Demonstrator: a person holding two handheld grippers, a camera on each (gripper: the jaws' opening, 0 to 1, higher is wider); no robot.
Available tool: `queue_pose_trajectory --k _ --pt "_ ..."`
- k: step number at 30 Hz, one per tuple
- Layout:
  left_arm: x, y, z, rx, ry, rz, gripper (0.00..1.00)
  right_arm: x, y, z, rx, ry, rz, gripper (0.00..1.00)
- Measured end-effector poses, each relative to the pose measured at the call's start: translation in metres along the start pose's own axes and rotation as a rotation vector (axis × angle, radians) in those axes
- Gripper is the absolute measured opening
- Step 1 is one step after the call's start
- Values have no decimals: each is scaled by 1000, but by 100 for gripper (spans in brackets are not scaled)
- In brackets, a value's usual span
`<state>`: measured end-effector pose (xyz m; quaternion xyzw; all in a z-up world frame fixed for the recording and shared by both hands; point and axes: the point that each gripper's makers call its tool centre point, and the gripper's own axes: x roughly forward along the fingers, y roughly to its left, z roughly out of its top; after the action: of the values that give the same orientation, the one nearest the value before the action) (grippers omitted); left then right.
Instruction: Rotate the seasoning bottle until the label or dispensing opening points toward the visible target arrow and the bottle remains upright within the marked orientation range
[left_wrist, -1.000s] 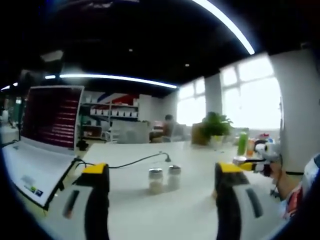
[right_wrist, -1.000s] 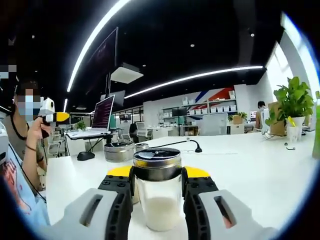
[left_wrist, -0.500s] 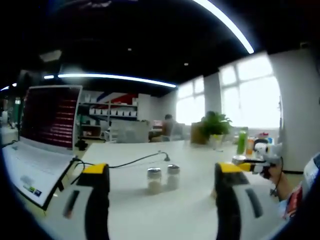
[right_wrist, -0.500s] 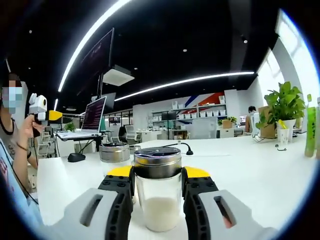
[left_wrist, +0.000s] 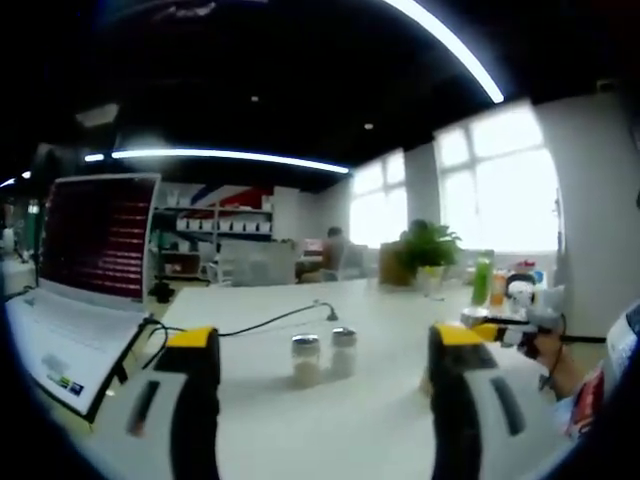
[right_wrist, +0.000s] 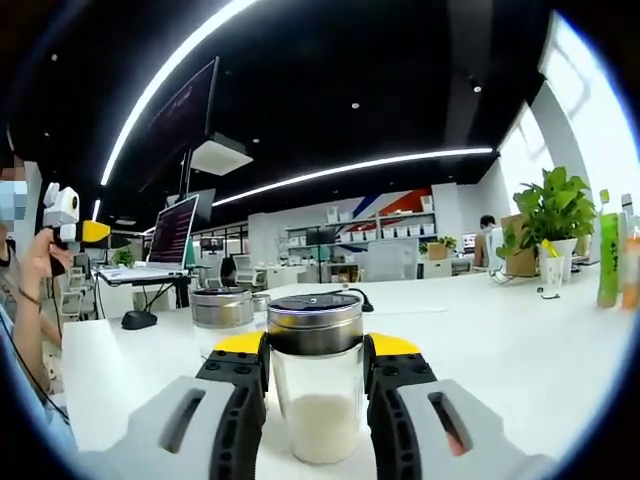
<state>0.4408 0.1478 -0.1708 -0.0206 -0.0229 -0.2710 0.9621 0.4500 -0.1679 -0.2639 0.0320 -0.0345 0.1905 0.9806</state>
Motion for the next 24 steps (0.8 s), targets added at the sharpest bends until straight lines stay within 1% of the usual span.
queue_pose_trajectory --k 1,3,10,17,21,24 --pt "0 0 0 -3 1 -1 91 0 -1 -1 18 3 -20 37" --pt "0 1 0 -6 1 2 91 0 0 -1 9 4 -42 37" --pt "-3 4 1 -9 -2 11 91 0 -1 -1 8 -7 -92 37" --pt "-4 4 2 -10 -3 16 91 -1 -1 -4 19 7 -113 38" --pt "-4 2 1 -6 0 9 91 -1 -2 -7 62 8 -110 38" --pt "-4 2 1 -5 -2 12 91 -1 -2 -7 47 16 -110 39"
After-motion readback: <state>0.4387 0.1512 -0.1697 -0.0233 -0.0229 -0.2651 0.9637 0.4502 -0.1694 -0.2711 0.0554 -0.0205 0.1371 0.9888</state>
